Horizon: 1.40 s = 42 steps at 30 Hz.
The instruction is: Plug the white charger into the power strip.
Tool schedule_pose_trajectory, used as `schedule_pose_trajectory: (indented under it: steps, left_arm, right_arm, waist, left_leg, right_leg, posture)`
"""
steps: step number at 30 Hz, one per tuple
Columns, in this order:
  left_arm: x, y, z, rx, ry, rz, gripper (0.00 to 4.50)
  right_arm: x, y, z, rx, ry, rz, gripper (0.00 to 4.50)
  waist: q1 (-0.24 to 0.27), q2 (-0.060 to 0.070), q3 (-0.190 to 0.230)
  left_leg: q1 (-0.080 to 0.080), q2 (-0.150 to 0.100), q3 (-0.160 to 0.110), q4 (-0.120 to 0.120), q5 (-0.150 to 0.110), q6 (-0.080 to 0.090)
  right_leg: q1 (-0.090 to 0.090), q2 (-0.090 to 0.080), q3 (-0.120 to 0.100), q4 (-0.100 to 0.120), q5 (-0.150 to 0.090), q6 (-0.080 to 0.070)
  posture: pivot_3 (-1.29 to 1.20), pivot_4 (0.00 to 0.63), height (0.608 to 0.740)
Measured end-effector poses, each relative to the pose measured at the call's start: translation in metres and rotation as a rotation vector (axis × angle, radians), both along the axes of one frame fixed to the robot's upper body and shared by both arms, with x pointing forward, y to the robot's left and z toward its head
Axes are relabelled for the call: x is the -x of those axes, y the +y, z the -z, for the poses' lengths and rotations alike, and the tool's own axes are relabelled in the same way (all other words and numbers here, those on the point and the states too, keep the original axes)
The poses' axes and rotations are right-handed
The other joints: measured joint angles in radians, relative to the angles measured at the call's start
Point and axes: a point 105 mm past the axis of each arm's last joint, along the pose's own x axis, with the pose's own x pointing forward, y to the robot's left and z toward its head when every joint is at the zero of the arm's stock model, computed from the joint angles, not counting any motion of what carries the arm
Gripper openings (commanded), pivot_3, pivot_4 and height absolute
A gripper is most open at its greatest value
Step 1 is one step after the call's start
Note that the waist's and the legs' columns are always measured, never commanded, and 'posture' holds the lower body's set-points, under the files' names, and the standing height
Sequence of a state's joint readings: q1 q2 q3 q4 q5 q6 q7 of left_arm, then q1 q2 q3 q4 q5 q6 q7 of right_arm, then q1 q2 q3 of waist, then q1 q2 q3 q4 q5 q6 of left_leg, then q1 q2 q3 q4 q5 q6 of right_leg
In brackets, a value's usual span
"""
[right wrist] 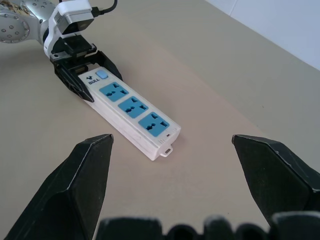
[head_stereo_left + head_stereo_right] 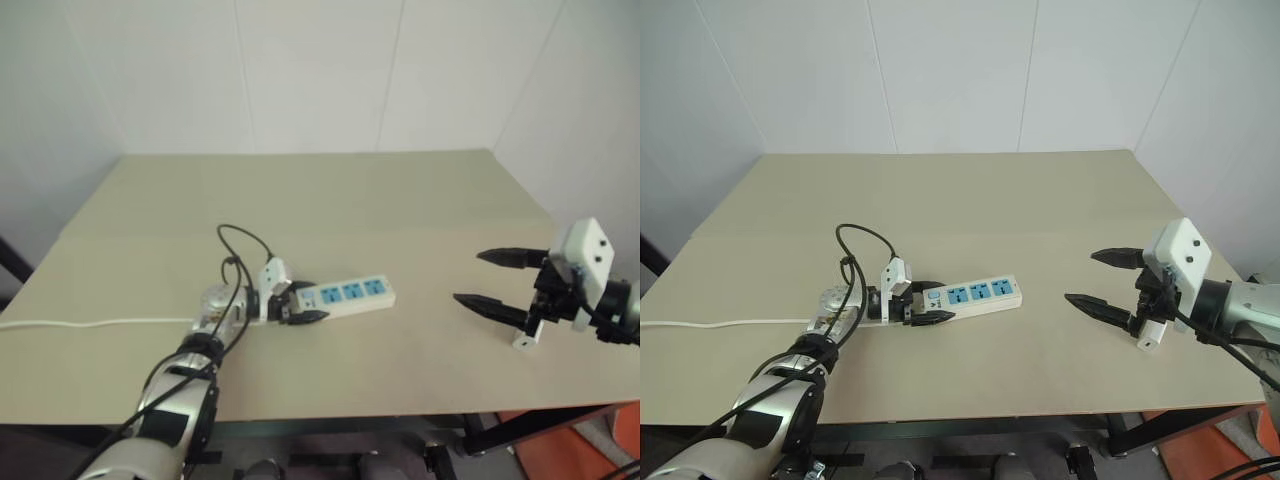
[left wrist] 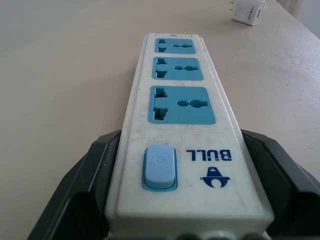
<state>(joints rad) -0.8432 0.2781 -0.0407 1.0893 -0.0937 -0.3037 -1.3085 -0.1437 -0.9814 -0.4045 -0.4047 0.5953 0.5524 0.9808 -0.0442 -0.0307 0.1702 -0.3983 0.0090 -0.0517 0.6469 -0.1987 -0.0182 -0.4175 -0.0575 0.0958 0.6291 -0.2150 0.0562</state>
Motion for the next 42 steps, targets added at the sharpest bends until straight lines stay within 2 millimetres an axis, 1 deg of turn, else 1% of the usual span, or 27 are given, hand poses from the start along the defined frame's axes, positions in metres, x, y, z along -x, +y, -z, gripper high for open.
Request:
schedule_pose_trajectory:
  steps: [6,13,18,20,23,26,30,34,37,42]
  left_arm:
    - [0.007,0.002,0.000,-0.015,-0.008,0.067,3.30]
    - [0.022,-0.003,0.002,-0.042,-0.034,0.189,3.30]
    - [0.028,-0.006,0.002,-0.059,-0.074,0.239,3.30]
    - [0.029,-0.007,0.002,-0.063,-0.083,0.253,3.30]
    - [0.030,-0.007,0.003,-0.063,-0.082,0.259,3.30]
    - [0.031,-0.007,0.003,-0.061,-0.072,0.263,3.30]
    - [0.031,-0.006,0.003,-0.065,-0.062,0.270,3.30]
    - [0.031,-0.006,0.004,-0.066,-0.045,0.272,3.30]
    - [0.031,-0.006,0.004,-0.067,-0.042,0.274,3.30]
    - [0.032,-0.006,0.004,-0.068,-0.039,0.277,3.30]
  right_arm:
    - [-0.001,-0.001,-0.001,0.000,-0.002,0.001,4.50]
    - [-0.002,-0.004,-0.002,0.004,0.006,0.006,4.50]
    - [-0.003,-0.009,-0.003,0.025,0.021,0.023,4.50]
    - [-0.006,-0.015,-0.002,0.034,0.047,0.060,4.50]
    - [-0.013,-0.030,-0.009,0.063,0.067,0.157,4.50]
    - [-0.015,-0.047,-0.016,0.159,0.067,0.205,4.50]
    - [-0.010,-0.068,-0.020,0.359,0.050,0.168,4.50]
    - [-0.008,-0.084,-0.011,0.528,0.054,0.068,4.50]
    - [-0.006,-0.095,-0.003,0.674,0.047,-0.049,4.50]
    - [-0.006,-0.101,0.000,0.881,-0.021,-0.247,4.50]
  waist:
    - [0.000,0.000,0.000]
    - [0.002,0.000,0.000]
    - [0.003,0.000,0.000]
    - [0.004,0.000,0.000]
    - [0.004,0.000,0.000]
    - [0.005,0.000,0.000]
    - [0.003,0.000,0.000]
    - [0.001,0.000,0.000]
    - [0.000,0.001,0.000]
    - [-0.001,0.001,0.000]
  left_leg:
    - [-0.001,0.000,0.000,0.000,0.000,0.000]
    - [-0.002,0.000,0.000,0.000,0.000,0.000]
    - [-0.002,0.000,0.000,0.000,0.000,0.000]
    - [-0.002,0.000,0.000,0.000,0.000,0.000]
    - [-0.002,0.000,0.000,0.000,0.000,0.000]
    - [-0.002,0.000,0.000,-0.001,0.000,0.000]
    - [-0.002,0.000,0.001,-0.001,0.000,0.000]
    - [0.000,0.000,0.001,-0.001,0.000,0.000]
    - [0.000,0.000,0.001,-0.001,0.000,0.000]
    - [0.000,0.000,0.002,-0.001,0.000,0.000]
  right_leg:
    - [-0.001,0.000,0.000,0.000,0.000,0.000]
    - [-0.002,0.000,0.000,0.000,0.000,0.000]
    - [-0.002,0.000,0.000,-0.001,0.000,0.000]
    - [-0.001,0.000,0.000,-0.001,0.000,0.000]
    - [-0.002,-0.001,0.000,0.000,0.000,0.000]
    - [-0.002,-0.001,0.000,-0.001,0.000,0.000]
    - [-0.002,-0.001,0.000,-0.002,0.000,0.000]
    - [-0.001,-0.001,0.000,-0.001,0.000,0.000]
    - [-0.001,-0.001,0.000,-0.001,0.000,0.000]
    - [-0.001,-0.001,0.000,-0.002,0.000,0.000]
  posture:
    - [0.00,0.150,0.740]
    - [0.00,0.150,0.740]
    - [0.00,0.150,0.740]
    - [0.00,0.150,0.740]
    - [0.00,0.150,0.740]
    - [0.00,0.150,0.740]
    - [0.00,0.150,0.740]
    - [0.00,0.150,0.740]
    - [0.00,0.150,0.740]
    - [0.00,0.150,0.740]
